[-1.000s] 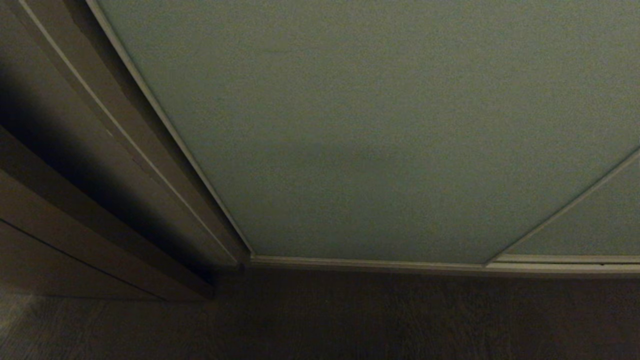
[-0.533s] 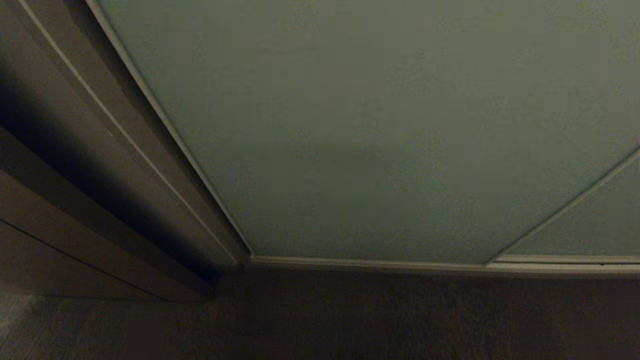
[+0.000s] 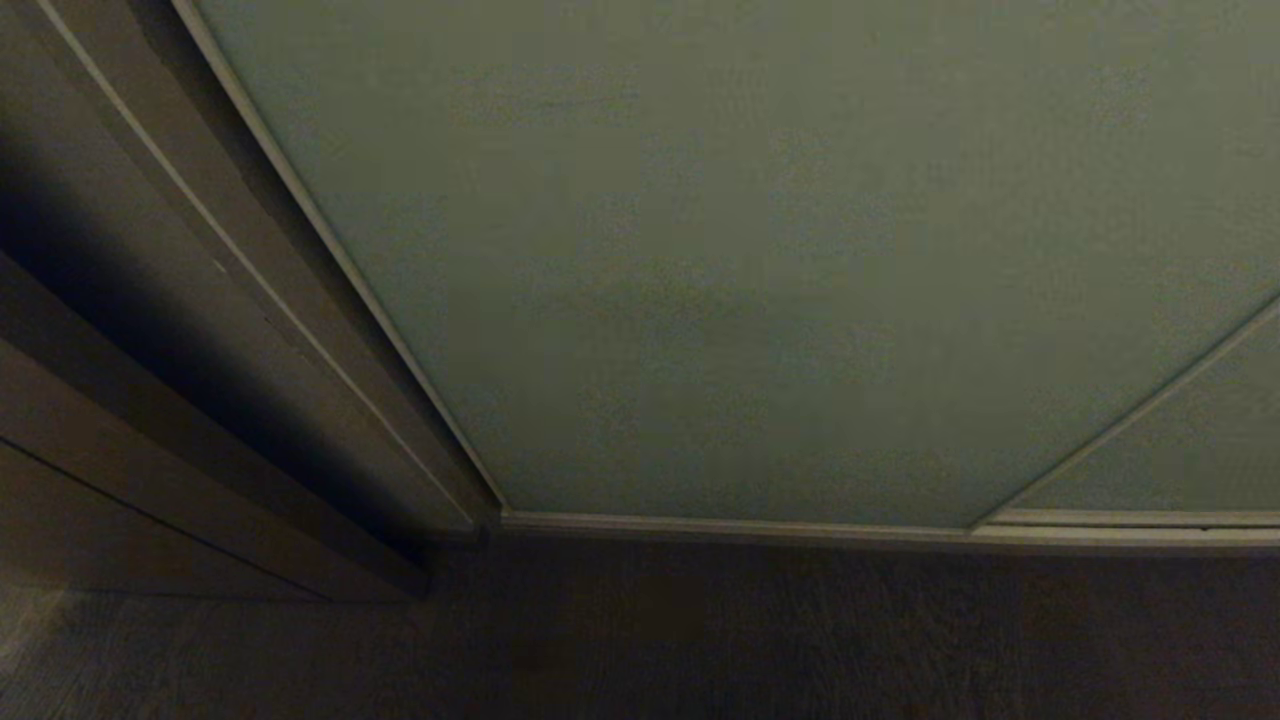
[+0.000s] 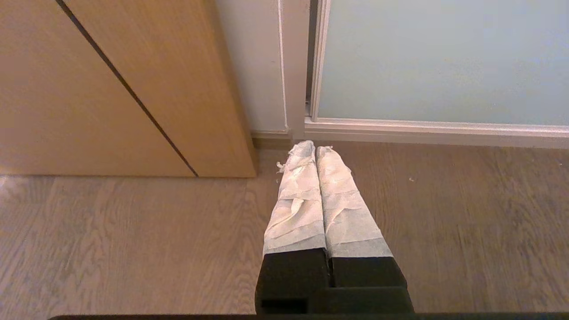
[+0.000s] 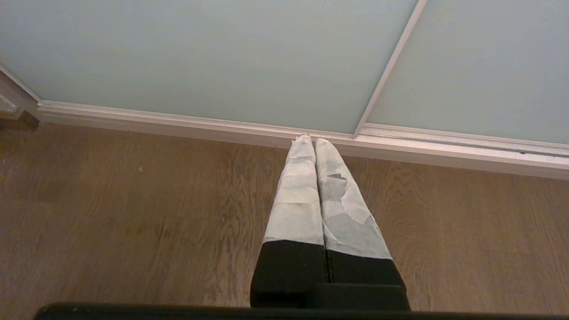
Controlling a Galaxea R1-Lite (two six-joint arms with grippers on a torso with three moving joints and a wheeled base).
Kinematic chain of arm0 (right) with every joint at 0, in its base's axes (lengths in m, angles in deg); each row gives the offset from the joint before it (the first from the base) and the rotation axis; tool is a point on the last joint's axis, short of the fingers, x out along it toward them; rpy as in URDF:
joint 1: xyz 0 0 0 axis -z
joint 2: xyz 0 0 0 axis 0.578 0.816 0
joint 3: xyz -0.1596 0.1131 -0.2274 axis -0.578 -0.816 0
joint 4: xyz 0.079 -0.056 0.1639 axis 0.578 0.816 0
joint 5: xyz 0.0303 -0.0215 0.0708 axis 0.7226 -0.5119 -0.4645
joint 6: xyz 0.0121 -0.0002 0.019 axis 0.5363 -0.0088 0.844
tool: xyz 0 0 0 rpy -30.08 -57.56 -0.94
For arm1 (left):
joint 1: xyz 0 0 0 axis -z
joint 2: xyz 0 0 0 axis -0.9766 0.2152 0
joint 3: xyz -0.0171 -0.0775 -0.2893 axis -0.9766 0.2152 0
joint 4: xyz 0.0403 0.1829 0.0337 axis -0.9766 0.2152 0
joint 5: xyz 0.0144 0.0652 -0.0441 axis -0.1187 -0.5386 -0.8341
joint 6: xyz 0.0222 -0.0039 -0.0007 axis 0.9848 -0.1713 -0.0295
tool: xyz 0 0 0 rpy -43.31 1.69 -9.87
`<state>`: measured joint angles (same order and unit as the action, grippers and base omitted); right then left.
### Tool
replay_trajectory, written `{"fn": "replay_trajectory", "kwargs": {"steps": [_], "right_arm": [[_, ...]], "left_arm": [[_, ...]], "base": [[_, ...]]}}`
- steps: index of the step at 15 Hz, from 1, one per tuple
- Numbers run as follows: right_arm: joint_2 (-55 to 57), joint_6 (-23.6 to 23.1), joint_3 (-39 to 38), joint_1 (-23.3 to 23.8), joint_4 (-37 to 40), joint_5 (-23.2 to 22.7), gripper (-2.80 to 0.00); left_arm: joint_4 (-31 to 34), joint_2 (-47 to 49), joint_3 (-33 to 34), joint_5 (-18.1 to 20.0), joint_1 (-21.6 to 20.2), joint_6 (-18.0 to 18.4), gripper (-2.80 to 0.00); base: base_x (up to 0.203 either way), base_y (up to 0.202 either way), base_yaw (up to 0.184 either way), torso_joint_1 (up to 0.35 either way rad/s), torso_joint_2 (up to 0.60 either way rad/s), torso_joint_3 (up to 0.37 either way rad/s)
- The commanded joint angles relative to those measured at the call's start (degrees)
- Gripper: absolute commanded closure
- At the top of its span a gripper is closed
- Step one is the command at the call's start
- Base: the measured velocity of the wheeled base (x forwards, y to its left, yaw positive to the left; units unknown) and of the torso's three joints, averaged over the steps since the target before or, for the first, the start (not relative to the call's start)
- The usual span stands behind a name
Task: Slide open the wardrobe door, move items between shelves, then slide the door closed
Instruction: Close the door
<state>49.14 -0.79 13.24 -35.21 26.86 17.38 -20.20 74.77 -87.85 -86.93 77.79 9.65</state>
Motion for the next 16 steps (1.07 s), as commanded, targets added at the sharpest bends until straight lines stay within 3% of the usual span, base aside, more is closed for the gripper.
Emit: {"fn": "replay_trajectory", "kwargs": {"steps": [1, 16], "right_arm": [[0.25, -0.01, 0.00, -0.01, 0.02, -0.02, 0.00], [0.25, -0.01, 0.00, -0.01, -0.06, -0.02, 0.00]], "left_arm": [[-0.01, 0.08, 0.00, 0.00, 0.00, -0.01, 0.00], [-0.01, 0.08, 0.00, 0.00, 0.04, 0.00, 0.00]], "base": [[0.000, 0.000, 0.000, 0.000, 0.00, 0.000], [0.000, 0.000, 0.000, 0.000, 0.00, 0.000]]}}
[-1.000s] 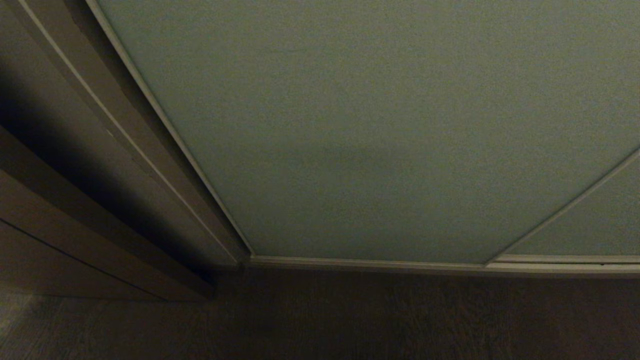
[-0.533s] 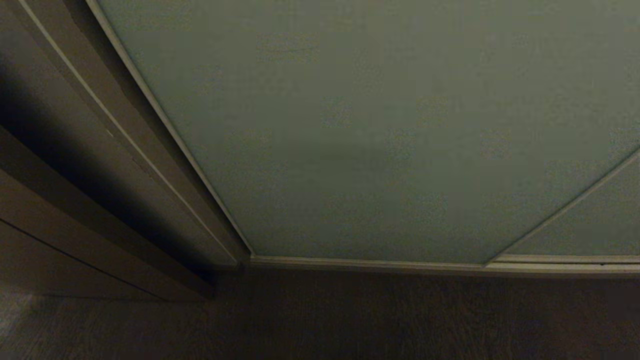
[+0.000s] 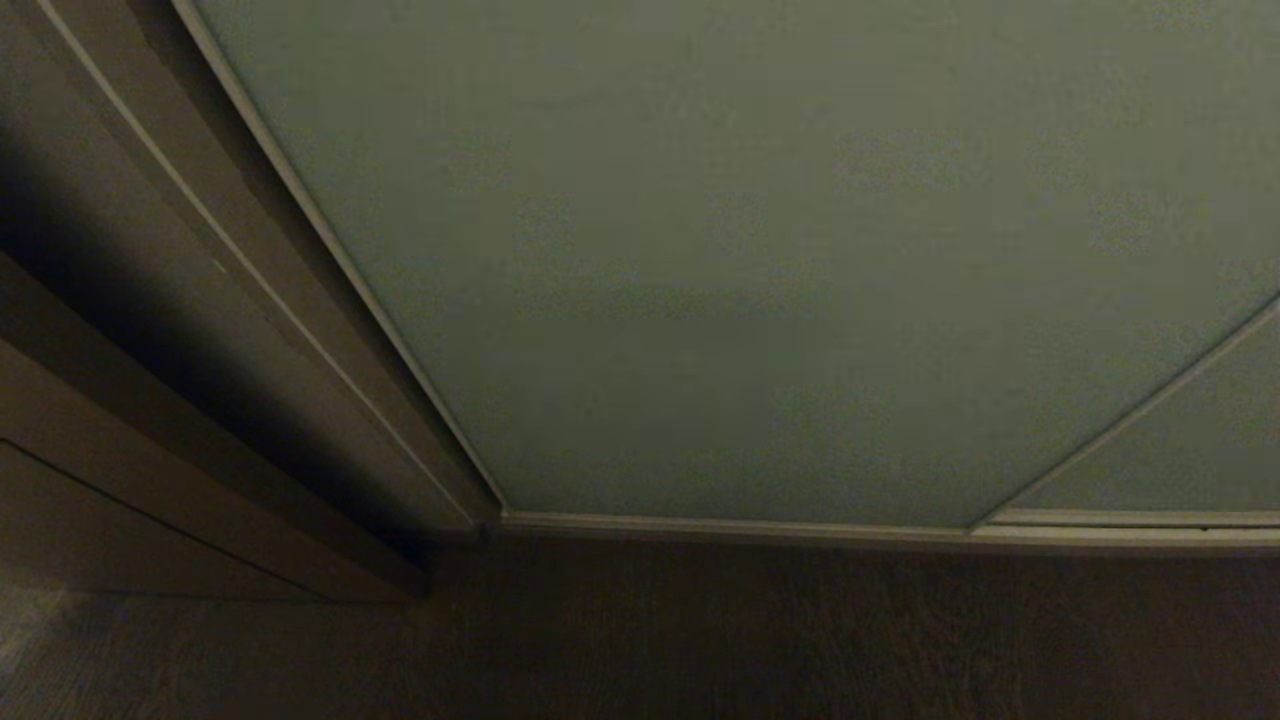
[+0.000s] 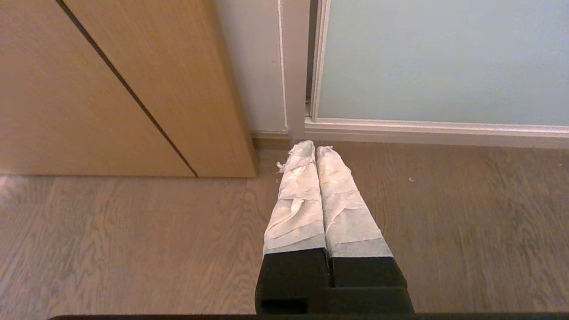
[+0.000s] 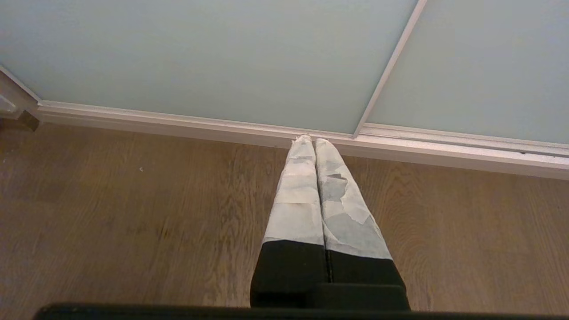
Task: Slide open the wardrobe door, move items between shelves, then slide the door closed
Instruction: Close the door, then open the door
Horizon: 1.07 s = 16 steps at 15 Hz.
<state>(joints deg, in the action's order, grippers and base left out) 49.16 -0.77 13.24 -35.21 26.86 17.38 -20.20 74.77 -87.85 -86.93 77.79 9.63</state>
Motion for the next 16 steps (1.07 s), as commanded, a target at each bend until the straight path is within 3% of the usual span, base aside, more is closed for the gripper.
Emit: {"fn": "replay_trajectory", "kwargs": {"steps": [1, 16], "right_arm": [[0.22, -0.03, 0.00, -0.01, -0.07, -0.02, 0.00], [0.22, -0.03, -0.02, -0.01, -0.03, -0.02, 0.00]], "left_arm": [[-0.01, 0.08, 0.00, 0.00, 0.04, -0.02, 0.00], [0.05, 0.08, 0.00, 0.00, 0.02, 0.07, 0.00]], "base": [[0.000, 0.000, 0.000, 0.000, 0.00, 0.000], [0.000, 0.000, 0.000, 0.000, 0.00, 0.000]]}}
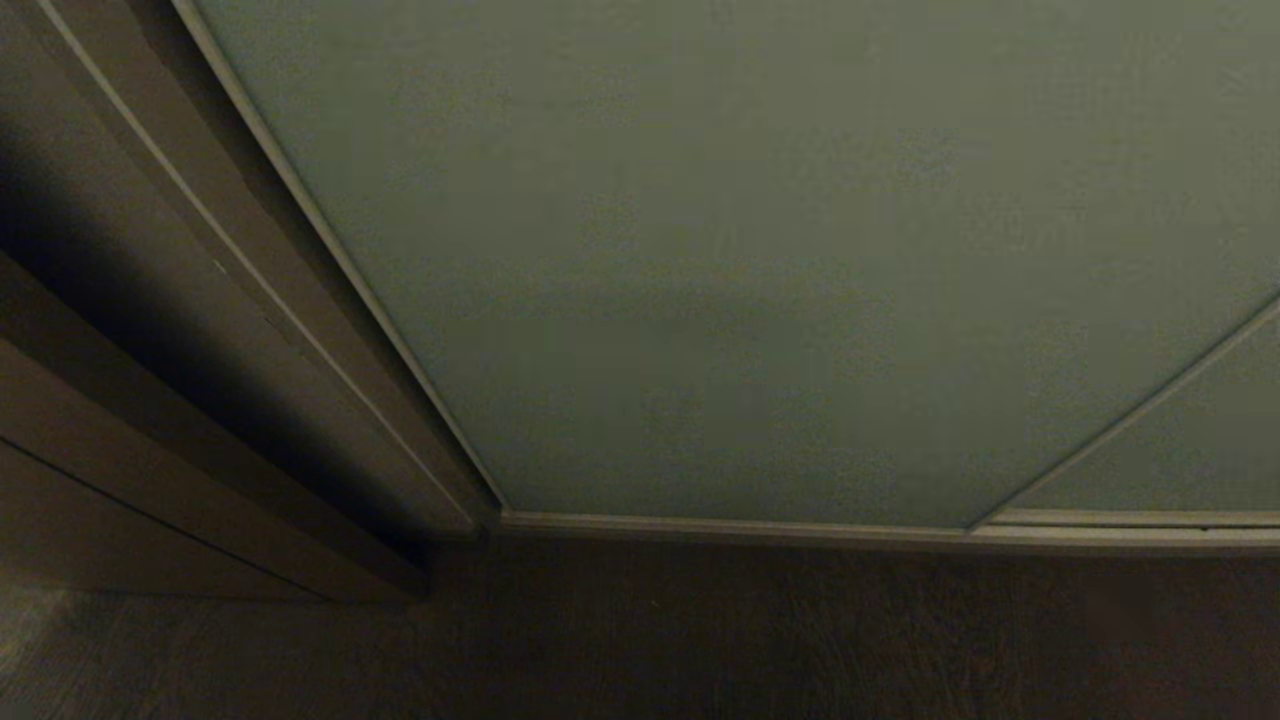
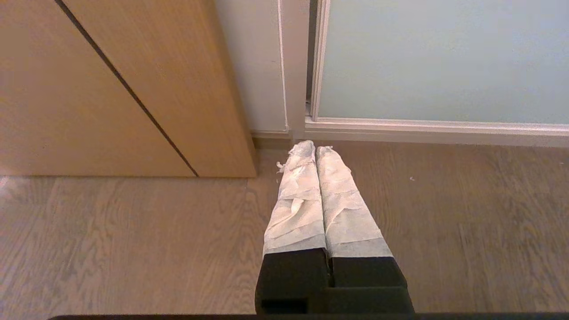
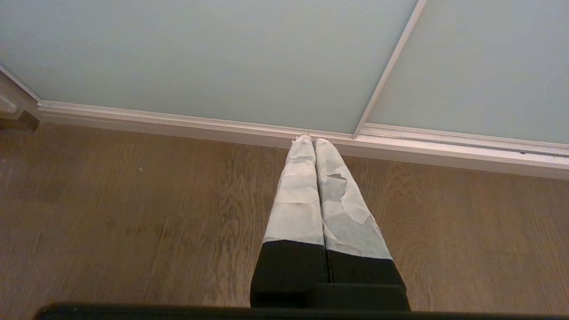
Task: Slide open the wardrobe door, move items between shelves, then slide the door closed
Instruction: Open the door
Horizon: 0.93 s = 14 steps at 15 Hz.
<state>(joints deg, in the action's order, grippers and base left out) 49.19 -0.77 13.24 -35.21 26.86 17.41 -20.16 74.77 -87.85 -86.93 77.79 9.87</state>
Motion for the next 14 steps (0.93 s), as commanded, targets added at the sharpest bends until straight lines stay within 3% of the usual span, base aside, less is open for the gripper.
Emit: {"fn": "replay_trajectory", "kwargs": {"steps": [1, 9, 14], "right_arm": [[0.20, -0.03, 0.00, -0.01, 0.02, -0.04, 0.00], [0.20, -0.03, -0.01, -0.01, 0.02, -0.04, 0.00], [0.20, -0.03, -0.02, -0.01, -0.02, -0.04, 0.00]], "left_arm": [[-0.05, 0.08, 0.00, 0.00, 0.02, -0.26, 0.00], [-1.11, 0.17, -2.30, 0.12, -0.04, 0.72, 0.00], [-1.38, 3.93, -21.03, 3.57, -0.04, 5.30, 0.00]], "base": [[0.000, 0.000, 0.000, 0.000, 0.00, 0.000], [0.000, 0.000, 0.000, 0.000, 0.00, 0.000], [0.000, 0.000, 0.000, 0.000, 0.00, 0.000]]}}
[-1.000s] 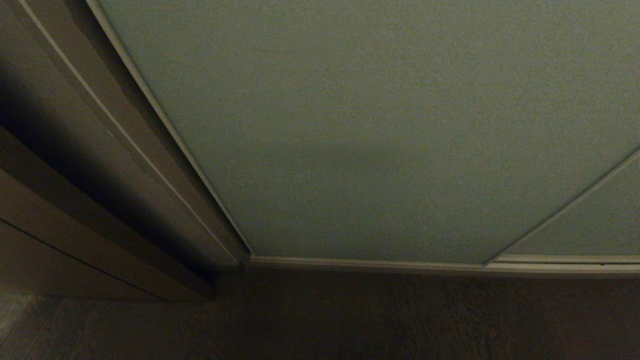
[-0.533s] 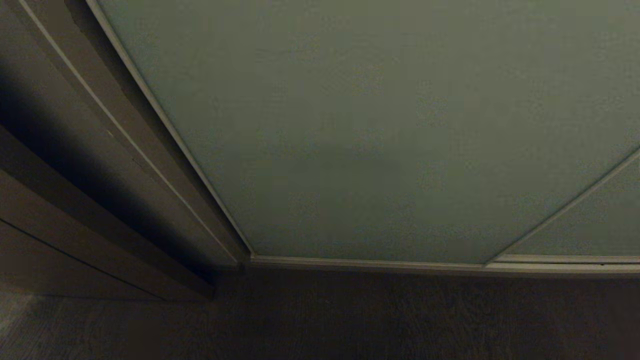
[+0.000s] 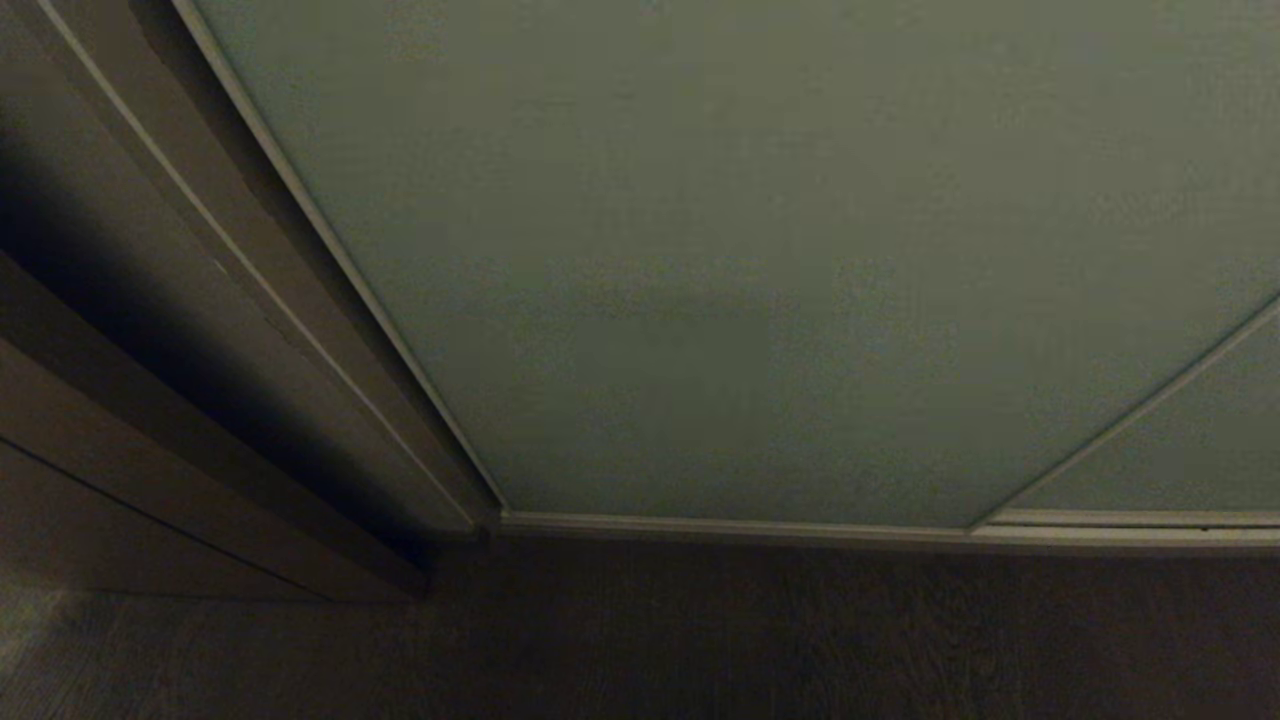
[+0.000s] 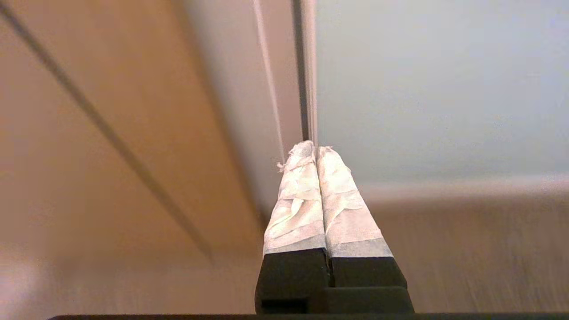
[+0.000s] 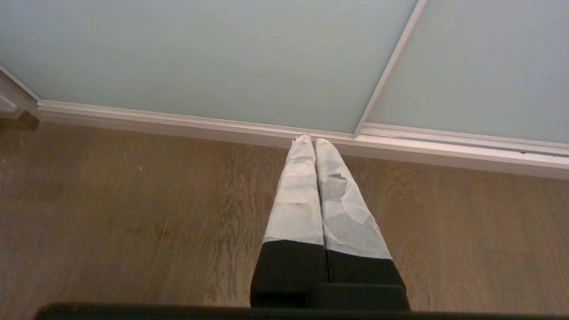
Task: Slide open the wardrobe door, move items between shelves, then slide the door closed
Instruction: Open the door
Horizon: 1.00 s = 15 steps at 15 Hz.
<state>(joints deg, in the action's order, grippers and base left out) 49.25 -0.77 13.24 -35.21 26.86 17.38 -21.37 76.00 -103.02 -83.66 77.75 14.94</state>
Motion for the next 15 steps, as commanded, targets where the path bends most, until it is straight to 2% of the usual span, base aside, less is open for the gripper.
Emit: {"fn": "replay_trajectory", "kwargs": {"steps": [1, 4, 8, 10, 13, 15], "right_arm": [[0.14, -0.03, -0.01, -0.01, -0.07, 0.06, 0.00], [0.14, -0.03, 0.00, -0.01, -0.06, 0.05, 0.00], [0.14, -0.03, 0.00, -0.01, 0.02, 0.06, 0.00], [0.14, -0.03, 0.00, -0.01, 0.02, -0.02, 0.00], [0.14, -0.03, 0.00, -0.01, 0.02, -0.02, 0.00], [0.14, -0.03, -0.08, -0.01, 0.02, 0.00, 0.00]], "left_arm": [[-0.45, 6.15, -10.22, 0.63, 0.00, 0.29, 0.00], [-5.68, 17.24, -19.07, 1.01, 0.03, -2.51, 0.00], [-24.38, 32.83, -21.77, 1.06, 0.05, -6.14, 0.00], [-32.29, 39.86, -23.18, 1.13, 1.25, -6.57, 0.00], [-48.00, 47.81, -24.96, 0.97, 4.83, -5.57, 0.00], [-54.06, 51.38, -26.42, 0.87, 5.31, -4.28, 0.00]], "base": [[0.000, 0.000, 0.000, 0.000, 0.00, 0.000], [0.000, 0.000, 0.000, 0.000, 0.00, 0.000], [0.000, 0.000, 0.000, 0.000, 0.00, 0.000], [0.000, 0.000, 0.000, 0.000, 0.00, 0.000], [0.000, 0.000, 0.000, 0.000, 0.00, 0.000], [0.000, 0.000, 0.000, 0.000, 0.00, 0.000]]}}
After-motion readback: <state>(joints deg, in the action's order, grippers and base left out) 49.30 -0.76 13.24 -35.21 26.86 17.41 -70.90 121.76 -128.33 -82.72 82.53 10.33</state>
